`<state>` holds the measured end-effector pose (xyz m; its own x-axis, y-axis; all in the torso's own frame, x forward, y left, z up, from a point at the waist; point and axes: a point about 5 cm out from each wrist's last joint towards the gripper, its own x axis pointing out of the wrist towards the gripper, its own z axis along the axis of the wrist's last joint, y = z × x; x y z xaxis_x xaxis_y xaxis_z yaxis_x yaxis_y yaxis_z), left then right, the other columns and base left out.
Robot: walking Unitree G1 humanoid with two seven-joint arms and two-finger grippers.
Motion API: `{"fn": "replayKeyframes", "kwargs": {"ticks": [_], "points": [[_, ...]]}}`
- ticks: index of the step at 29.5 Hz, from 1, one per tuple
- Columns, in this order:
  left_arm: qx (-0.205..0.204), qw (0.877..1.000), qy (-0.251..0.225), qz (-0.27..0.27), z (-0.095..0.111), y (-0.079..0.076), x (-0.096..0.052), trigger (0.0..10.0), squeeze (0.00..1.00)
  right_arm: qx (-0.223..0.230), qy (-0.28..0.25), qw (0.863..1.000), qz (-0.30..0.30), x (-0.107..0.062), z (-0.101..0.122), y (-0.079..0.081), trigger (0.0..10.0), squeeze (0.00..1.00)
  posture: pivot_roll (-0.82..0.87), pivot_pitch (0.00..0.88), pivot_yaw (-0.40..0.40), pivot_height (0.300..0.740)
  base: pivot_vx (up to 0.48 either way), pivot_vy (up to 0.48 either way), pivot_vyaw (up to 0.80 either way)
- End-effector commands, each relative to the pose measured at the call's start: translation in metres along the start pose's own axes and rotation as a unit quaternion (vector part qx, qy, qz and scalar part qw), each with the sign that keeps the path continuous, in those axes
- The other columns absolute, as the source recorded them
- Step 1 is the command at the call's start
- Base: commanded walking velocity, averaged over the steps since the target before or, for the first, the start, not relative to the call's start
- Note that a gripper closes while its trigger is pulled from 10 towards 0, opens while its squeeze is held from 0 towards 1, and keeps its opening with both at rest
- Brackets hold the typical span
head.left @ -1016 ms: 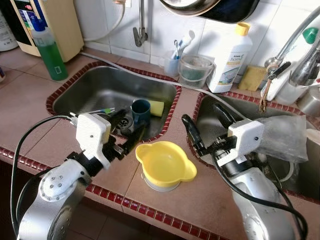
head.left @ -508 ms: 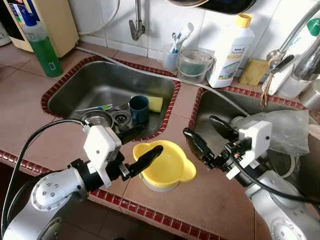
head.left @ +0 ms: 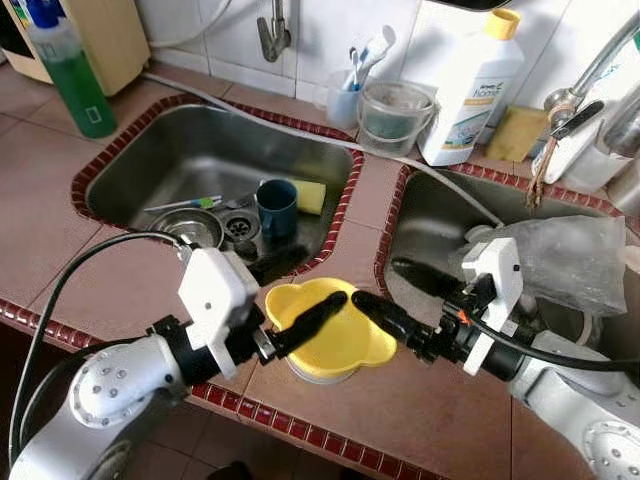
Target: Kitchen organization
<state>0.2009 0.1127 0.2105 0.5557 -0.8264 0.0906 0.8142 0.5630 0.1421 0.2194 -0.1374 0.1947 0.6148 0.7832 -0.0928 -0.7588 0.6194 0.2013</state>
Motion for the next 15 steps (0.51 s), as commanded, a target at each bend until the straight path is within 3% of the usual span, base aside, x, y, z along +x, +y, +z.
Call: {"fn": "replayKeyframes", "kwargs": {"ticks": [1,15], "points": [[-0.001,1.0,0.002,-0.011,0.0,-0.008,0.0,10.0,0.0,-0.001,0.013,1.0,0.015,-0.005,0.001,0.004,10.0,0.0,-0.09,0.227,-0.088,0.74,0.0,0.0,0.0],[-0.007,1.0,-0.005,-0.016,0.003,-0.015,0.003,10.0,0.0,0.016,0.063,0.998,0.002,-0.007,-0.007,-0.013,10.0,0.0,-0.09,0.223,-0.107,0.74,0.0,0.0,0.0]]}}
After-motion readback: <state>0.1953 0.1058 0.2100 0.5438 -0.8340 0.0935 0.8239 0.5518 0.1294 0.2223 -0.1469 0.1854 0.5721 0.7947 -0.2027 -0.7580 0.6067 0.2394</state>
